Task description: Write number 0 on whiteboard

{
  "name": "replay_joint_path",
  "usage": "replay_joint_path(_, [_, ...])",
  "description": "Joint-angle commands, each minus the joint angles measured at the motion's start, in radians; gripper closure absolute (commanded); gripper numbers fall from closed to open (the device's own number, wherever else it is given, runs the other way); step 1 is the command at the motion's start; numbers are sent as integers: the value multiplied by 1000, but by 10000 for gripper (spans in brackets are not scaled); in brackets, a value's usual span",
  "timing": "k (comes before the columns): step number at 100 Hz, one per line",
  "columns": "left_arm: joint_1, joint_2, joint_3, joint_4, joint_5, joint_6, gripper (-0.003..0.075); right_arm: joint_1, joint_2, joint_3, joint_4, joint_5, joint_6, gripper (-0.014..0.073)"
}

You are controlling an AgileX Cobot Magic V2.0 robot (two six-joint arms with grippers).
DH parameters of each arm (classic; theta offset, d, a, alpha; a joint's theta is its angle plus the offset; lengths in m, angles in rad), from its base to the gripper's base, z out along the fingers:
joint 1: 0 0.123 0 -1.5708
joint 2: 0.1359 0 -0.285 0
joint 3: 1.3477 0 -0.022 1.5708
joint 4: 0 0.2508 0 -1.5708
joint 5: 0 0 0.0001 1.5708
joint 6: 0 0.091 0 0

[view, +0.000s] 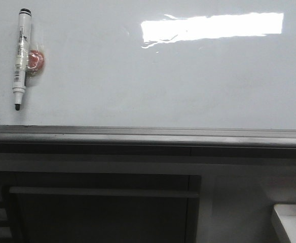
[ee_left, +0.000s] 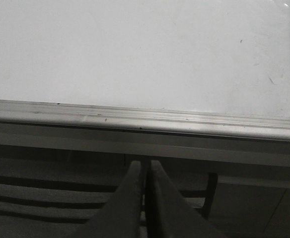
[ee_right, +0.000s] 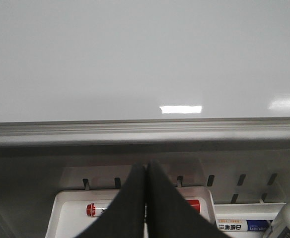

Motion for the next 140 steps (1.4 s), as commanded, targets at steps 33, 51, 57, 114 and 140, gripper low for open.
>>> replay_joint_path(33, [-10, -27, 11, -1, -60, -10, 741, -7, -17, 25, -4, -26, -7, 660])
replay_joint_path(51, [-10, -27, 11, -1, -60, -10, 741, -7, -17, 25, -4, -26, -7, 660])
replay_joint_path(57, [-10, -27, 11, -1, -60, -10, 741, -7, -17, 25, -4, -26, -7, 660])
replay_joint_path(114, [-10, -27, 11, -1, -294, -10, 741, -7, -17, 23, -24, -271, -7, 660])
replay_joint_path(140, [-10, -27, 11, -38, -312, -8, 741, -7, -17, 23, -24, -318, -7, 660])
